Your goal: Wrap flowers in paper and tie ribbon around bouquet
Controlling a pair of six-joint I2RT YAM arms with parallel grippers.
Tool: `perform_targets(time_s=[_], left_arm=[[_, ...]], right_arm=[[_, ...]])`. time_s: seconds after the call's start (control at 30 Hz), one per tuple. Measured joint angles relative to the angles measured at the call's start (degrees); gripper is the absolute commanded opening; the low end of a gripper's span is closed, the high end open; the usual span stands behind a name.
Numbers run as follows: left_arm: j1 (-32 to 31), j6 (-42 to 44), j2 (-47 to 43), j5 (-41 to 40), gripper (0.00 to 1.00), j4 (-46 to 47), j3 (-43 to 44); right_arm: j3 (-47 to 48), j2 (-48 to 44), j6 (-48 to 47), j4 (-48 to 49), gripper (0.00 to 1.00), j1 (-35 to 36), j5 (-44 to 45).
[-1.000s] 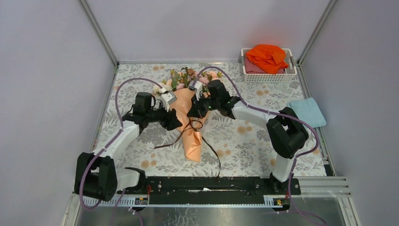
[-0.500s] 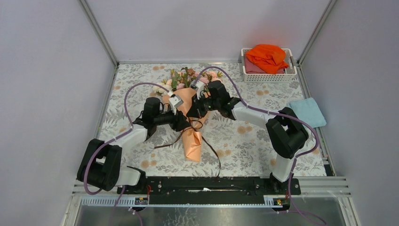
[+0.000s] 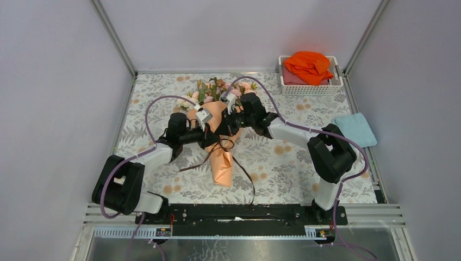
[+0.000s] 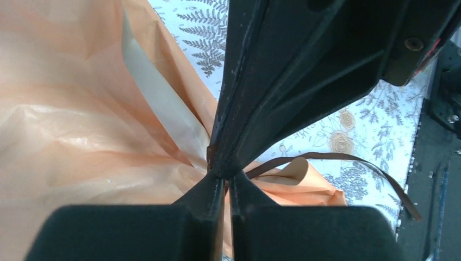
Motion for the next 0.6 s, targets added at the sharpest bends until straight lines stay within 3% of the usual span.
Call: perform_targets(time_s=[0.1,0.17,0.3,0.37,0.5,0.6], left_arm=[[-0.13,-0.22,0.09,0.09,0.0,0.04,-0.09],[-0.13,-0.28,0.09,0.11,0.0,0.04,-0.09],[-0.13,-0.48,0.11,0.09,0.0,-0.07,-0.11],[-0.15,-1.31,0.11,-0.17,0.0,-0.13,-0.28],[-0.42,-3.21,0.09,-2.03,0.0,-0.07,-0.92],[-0.37,-4.13,0.07,-3.17,0.0,0.2,-1.22]], right_arm=[[-0.02,0.0,-0.09,-0.15,0.02,-0.11,0.2],[-0.02,0.0,-0.17,-0.17,0.09,-0.09,0.22],[0.0,0.0,-0.72,-0.57,0.37,-0.09,0.37],[0.02,-0.02,-1.68,-1.25,0.47,-0.22,0.98],[0.11,-1.11,-4.31,-5.6,0.51,-1.14,1.99],[-0.98,-3.48,-5.01,-7.5,0.45,-2.51,1.9]])
